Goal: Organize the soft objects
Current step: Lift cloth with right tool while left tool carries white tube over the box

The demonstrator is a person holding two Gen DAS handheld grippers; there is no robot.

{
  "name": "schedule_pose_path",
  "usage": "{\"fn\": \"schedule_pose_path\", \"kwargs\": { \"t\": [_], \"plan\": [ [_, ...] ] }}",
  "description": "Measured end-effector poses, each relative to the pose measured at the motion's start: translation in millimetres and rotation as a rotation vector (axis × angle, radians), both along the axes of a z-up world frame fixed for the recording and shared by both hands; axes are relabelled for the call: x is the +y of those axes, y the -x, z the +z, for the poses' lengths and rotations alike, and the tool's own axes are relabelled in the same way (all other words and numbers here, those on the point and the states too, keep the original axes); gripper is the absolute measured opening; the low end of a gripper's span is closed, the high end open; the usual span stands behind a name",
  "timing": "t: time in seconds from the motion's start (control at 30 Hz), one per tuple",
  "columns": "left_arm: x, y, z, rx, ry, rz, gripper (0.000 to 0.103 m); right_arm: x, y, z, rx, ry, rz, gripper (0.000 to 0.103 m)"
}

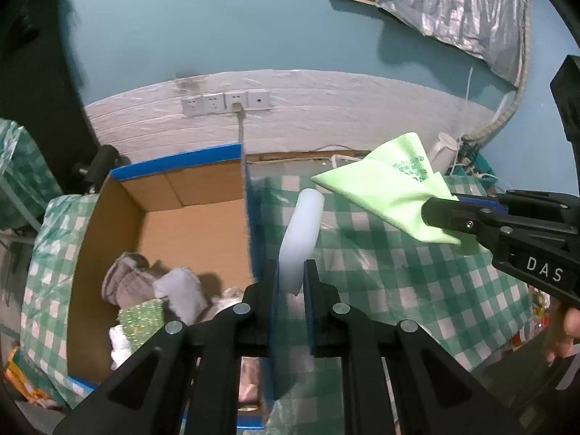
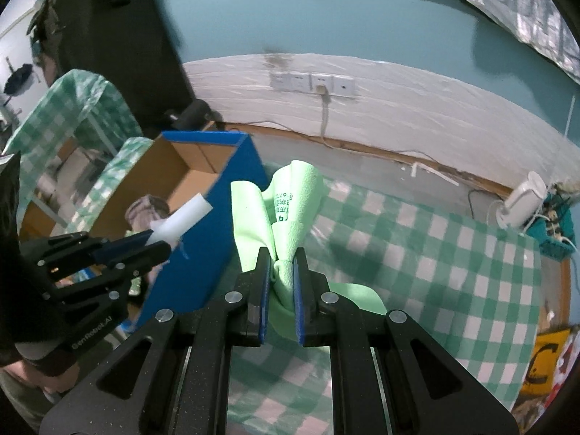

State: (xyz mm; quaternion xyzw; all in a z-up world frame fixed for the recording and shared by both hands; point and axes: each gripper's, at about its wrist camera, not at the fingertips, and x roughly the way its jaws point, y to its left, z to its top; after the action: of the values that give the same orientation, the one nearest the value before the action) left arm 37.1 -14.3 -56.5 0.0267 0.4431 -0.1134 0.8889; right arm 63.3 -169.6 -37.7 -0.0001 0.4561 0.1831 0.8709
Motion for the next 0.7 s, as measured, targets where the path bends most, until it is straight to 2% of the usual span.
{"fn": "schedule_pose_path", "kwargs": {
  "t": [0.27, 0.7],
  "plan": [
    [34.5, 3.2, 2.8, -0.007, 0.011, 0.063, 0.012, 43.4, -3.4, 8.4, -0.014, 0.003, 0.076, 0.01],
    [91.9, 10.0, -3.4, 0.007, 0.0, 0.18, 0.013, 105.9, -5.3, 5.7, -0.001, 0.025, 0.182, 0.01]
  ]
}}
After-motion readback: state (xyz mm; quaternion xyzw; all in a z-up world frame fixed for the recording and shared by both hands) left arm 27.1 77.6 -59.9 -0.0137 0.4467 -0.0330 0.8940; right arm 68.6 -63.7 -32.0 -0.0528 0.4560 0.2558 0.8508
